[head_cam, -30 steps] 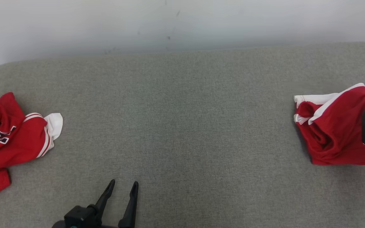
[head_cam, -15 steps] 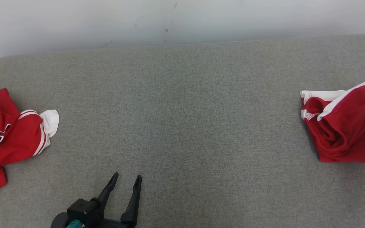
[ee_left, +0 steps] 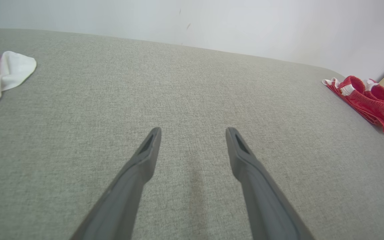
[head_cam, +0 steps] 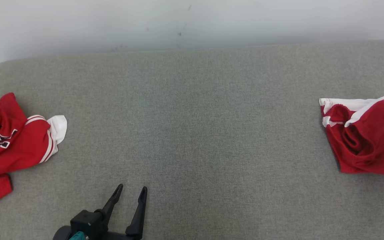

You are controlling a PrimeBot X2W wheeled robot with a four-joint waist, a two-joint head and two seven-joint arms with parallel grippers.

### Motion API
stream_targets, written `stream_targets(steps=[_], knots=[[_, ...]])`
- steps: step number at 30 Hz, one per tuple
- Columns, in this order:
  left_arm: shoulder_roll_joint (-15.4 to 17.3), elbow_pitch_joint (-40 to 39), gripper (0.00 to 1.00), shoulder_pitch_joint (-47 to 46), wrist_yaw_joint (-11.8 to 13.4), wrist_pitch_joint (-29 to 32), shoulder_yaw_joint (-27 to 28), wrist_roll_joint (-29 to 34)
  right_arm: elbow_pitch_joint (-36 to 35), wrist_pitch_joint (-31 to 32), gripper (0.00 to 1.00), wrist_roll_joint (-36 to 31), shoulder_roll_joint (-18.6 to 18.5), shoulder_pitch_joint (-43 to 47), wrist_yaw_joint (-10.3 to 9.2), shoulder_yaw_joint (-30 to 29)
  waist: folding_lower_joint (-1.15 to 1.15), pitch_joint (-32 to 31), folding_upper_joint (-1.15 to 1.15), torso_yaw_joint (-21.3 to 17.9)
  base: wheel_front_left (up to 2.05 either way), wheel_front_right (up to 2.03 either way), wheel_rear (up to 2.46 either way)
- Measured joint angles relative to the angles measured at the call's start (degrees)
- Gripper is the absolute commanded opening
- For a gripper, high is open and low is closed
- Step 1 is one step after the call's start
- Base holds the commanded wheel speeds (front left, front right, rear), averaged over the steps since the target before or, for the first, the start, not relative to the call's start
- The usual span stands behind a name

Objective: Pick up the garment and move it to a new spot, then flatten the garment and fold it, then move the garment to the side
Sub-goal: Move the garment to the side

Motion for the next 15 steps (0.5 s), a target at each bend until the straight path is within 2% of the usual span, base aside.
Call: stream_targets(steps=[5,9,15], knots=[[-0.22,1.24,1.00,0.00,0.00,-0.01,0.05,-0.12,1.46,-0.02,1.00,-0.40,0.30,0.01,0.22,0.71,0.00,-1.39,0.00,-0.04,0.00,0.00,0.00],[-0.85,2.09,1.00,0.01,-0.02,-0.07,-0.10,-0.15,0.85,-3.33,1.00,0.41,0.30,0.13,2.19,-0.43,0.00,-2.99,0.00,-0.09,0.00,0.00,0.00],[-0.93,3.25,1.00,0.63,0.02,-0.15,0.27,-0.69,-2.05,-11.52,1.00,3.50,0.44,3.89,6.05,-3.14,-0.01,-5.99,-0.01,0.10,0.00,0.00,0.00]])
